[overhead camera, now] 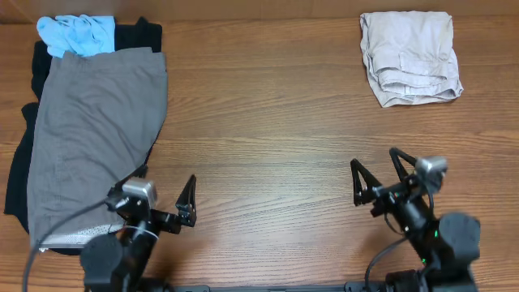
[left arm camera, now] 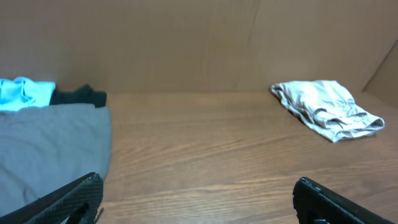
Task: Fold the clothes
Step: 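Reach the left gripper to the grey shorts on the left pile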
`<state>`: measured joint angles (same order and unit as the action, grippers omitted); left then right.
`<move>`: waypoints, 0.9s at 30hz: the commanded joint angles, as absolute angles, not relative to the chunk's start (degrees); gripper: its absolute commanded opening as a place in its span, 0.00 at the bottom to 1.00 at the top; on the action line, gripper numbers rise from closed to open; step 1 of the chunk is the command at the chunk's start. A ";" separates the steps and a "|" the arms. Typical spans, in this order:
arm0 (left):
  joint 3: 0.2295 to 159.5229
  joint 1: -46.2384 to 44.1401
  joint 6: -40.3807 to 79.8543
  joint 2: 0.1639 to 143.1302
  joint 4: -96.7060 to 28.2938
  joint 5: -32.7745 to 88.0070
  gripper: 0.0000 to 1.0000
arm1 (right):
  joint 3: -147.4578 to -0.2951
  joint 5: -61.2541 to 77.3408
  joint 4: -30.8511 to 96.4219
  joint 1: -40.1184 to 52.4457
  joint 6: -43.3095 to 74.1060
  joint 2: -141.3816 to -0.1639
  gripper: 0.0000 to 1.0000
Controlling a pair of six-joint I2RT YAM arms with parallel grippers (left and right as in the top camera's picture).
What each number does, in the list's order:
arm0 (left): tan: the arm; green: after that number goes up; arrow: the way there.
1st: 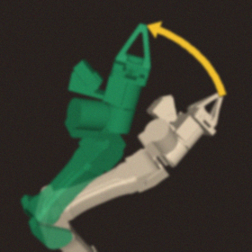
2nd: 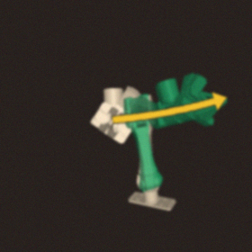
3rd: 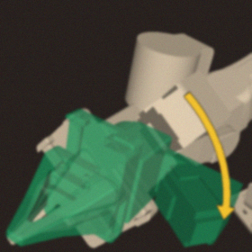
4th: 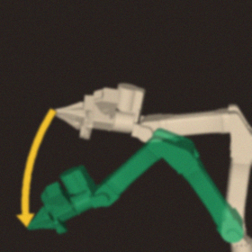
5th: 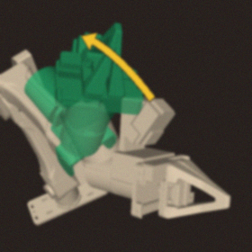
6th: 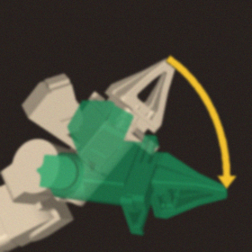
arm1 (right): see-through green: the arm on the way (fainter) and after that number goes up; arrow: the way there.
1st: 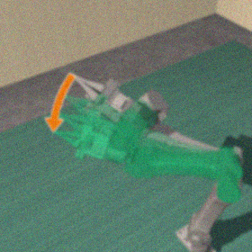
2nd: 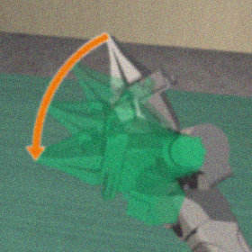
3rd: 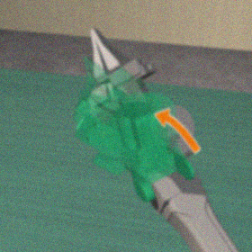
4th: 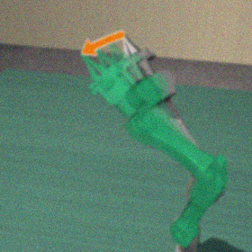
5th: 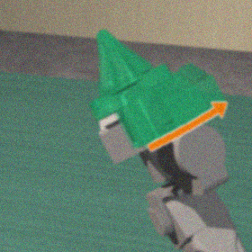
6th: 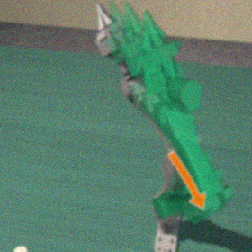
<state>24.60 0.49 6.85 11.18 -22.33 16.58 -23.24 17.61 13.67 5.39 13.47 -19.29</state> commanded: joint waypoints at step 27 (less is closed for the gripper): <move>69.14 7.16 6.52 85.03 -50.06 17.04 0.93 | -66.76 25.54 44.21 5.93 7.35 -78.13 1.00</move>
<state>67.99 2.96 0.21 84.03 -49.63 22.46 -64.95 24.16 44.60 5.67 7.99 -77.45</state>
